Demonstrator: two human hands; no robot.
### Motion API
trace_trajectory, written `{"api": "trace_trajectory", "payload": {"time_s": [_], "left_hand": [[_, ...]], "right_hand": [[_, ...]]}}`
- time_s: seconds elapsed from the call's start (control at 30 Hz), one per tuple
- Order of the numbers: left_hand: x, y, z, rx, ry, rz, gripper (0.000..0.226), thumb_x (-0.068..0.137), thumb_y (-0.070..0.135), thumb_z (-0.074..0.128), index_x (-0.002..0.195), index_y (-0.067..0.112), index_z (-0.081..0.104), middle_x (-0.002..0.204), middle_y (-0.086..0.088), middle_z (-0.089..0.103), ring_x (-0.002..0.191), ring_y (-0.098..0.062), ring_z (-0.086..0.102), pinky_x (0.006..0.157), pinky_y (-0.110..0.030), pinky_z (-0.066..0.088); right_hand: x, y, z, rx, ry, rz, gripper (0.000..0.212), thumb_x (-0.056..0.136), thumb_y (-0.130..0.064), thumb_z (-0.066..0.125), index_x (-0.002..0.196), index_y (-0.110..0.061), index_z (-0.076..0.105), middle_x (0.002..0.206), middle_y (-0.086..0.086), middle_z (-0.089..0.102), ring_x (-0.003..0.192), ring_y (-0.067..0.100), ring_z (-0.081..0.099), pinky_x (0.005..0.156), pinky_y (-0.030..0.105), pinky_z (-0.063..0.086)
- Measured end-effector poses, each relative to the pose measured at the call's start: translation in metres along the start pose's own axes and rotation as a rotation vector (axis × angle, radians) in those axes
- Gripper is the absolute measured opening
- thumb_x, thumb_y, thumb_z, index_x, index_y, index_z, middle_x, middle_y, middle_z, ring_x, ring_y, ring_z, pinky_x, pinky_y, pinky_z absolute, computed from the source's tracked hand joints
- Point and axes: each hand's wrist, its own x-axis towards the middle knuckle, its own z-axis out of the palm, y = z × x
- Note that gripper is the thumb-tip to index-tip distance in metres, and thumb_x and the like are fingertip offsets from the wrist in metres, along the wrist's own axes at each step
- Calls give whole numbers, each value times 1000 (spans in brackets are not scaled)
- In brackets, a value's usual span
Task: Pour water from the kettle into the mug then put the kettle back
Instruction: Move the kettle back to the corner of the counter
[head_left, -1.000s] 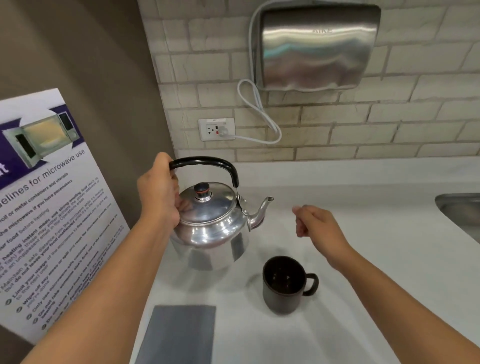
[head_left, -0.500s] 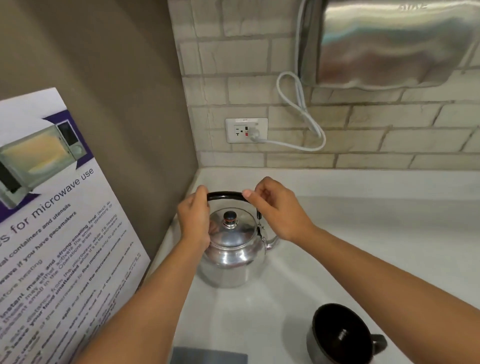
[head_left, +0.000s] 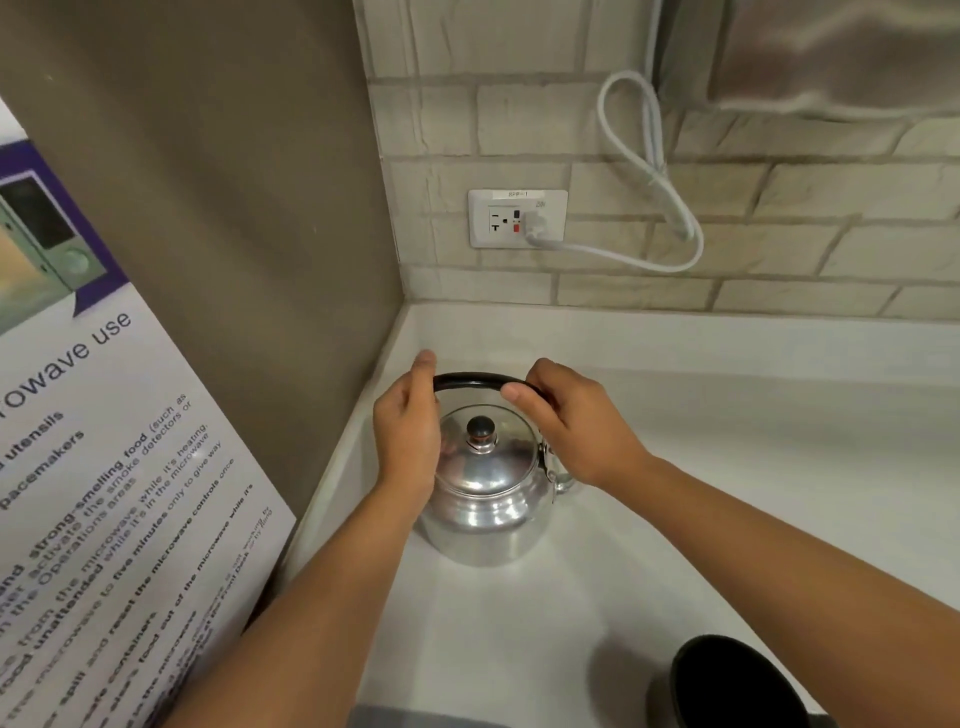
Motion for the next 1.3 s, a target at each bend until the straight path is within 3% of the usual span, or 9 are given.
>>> {"api": "trace_trajectory", "payload": {"time_s": [0.17, 0.43, 0.73, 0.87, 0.93, 1.0, 1.1, 1.2, 1.3], "left_hand": [[14, -6, -8, 418, -19, 327, 68, 84, 78, 38, 57, 16, 36, 48, 7, 43, 50, -9, 40, 54, -33, 37], [50, -3, -1, 895, -171, 288, 70, 89, 71, 39, 49, 14, 32, 46, -2, 39, 48, -22, 40, 47, -31, 27], [60, -12, 7, 1070, -210, 140, 72, 85, 72, 47, 45, 14, 31, 43, -2, 39, 44, -20, 43, 43, -30, 25], [58, -10, 8, 1097, -203, 86, 72, 84, 74, 45, 47, 13, 36, 47, -3, 44, 46, -20, 46, 41, -29, 26], [54, -6, 7, 1117, -217, 50, 73, 86, 76, 37, 54, 11, 44, 57, -6, 53, 51, -20, 50, 43, -30, 29], [49, 3, 4, 1135, -210, 28, 81, 88, 77, 24, 74, 6, 60, 80, -12, 64, 63, -23, 54, 51, -31, 34], [38, 24, -4, 1111, -105, 125, 82, 91, 73, 23, 101, 1, 63, 99, -19, 67, 84, -33, 60, 66, -35, 43], [9, 45, -17, 1031, -48, 290, 65, 94, 66, 33, 90, 8, 62, 84, -10, 66, 78, -31, 58, 63, -34, 40], [-39, 51, -35, 952, -80, 429, 53, 94, 61, 41, 80, 15, 61, 70, -1, 61, 69, -24, 56, 59, -32, 37]], "right_hand": [[12, 4, 1, -104, -41, 47, 47, 93, -54, 42, 67, -15, 40, 56, -2, 44, 55, 19, 44, 57, 35, 40], [33, 18, 5, -368, -252, 279, 59, 94, -62, 22, 68, -17, 49, 72, 8, 64, 72, 28, 63, 72, 41, 53], [43, 37, 13, -383, -361, 387, 68, 93, -62, 29, 97, -8, 70, 60, 4, 54, 70, 26, 61, 70, 37, 50], [40, 30, 11, -465, -421, 289, 31, 100, -41, 34, 92, -40, 64, 63, 0, 42, 79, 30, 57, 73, 40, 52], [36, 24, 8, -472, -392, 295, 30, 100, -32, 37, 82, -46, 56, 71, 4, 50, 86, 33, 58, 76, 42, 53], [33, 19, 4, -476, -324, 333, 31, 99, -39, 36, 92, -28, 63, 81, 7, 59, 88, 31, 59, 74, 39, 50], [24, 2, -11, -361, -150, 369, 58, 95, -60, 27, 81, -13, 59, 80, 4, 63, 85, 30, 61, 68, 34, 43], [0, -24, -31, -289, -56, 284, 50, 93, -56, 38, 111, -17, 65, 76, 1, 64, 82, 24, 63, 67, 32, 43], [-41, -46, -45, -234, -32, 224, 38, 92, -51, 46, 103, -20, 67, 46, -9, 48, 49, 7, 51, 51, 27, 36]]}}
